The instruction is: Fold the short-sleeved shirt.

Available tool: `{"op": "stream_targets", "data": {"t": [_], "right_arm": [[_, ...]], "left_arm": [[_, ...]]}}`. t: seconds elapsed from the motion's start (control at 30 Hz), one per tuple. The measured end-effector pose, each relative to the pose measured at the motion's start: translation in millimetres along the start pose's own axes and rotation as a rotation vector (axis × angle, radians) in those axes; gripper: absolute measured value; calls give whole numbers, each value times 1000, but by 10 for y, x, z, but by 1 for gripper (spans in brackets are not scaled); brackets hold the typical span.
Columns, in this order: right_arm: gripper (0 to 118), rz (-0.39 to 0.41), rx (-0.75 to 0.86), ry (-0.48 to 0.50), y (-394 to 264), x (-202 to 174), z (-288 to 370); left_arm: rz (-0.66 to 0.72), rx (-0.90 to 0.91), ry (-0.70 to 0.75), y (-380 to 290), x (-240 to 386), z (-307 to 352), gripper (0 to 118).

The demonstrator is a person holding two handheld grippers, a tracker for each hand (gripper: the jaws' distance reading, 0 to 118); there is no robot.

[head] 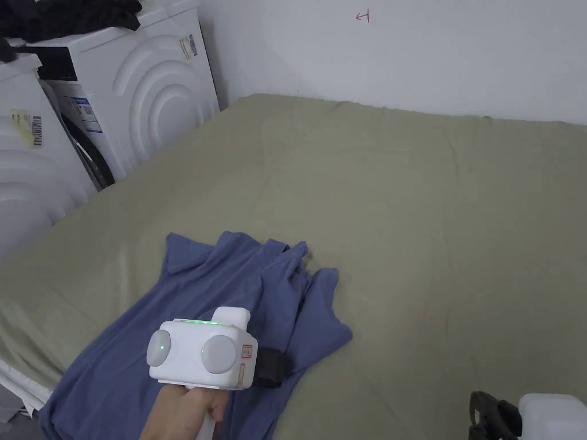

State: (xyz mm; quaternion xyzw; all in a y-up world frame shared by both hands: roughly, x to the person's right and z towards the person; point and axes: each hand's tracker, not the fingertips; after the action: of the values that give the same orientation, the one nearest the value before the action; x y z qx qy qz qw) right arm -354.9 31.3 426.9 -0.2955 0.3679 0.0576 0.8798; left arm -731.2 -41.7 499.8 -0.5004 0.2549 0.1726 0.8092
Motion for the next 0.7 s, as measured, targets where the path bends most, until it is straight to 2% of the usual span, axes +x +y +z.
{"op": "stream_targets", "data": {"t": [0.03,0.07,0.1,0.13,0.33,0.53,0.63,0.7], "right_arm": [[0,-8,-3,3,-7,10,23],[0,-12,-7,4,-8,18,49],[0,-12,-9,2,-8,25,83],[0,-12,-7,-2,8,13,142],[0,-74,31,-53,-92,181,636],[0,-58,64,-181,-320,406,1041],[0,-89,86,-216,-356,528,1221],[0,-88,101,-252,-349,614,1329]], "left_arm": [[-21,17,14,2,-23,61,56],[-37,38,23,6,-36,132,15],[-36,56,36,4,21,231,0],[-25,60,62,-11,21,244,0],[48,86,6,45,-106,334,0],[-9,183,-67,266,362,630,0],[-19,204,-135,506,790,761,0],[-76,230,-169,651,1175,830,0]]}}
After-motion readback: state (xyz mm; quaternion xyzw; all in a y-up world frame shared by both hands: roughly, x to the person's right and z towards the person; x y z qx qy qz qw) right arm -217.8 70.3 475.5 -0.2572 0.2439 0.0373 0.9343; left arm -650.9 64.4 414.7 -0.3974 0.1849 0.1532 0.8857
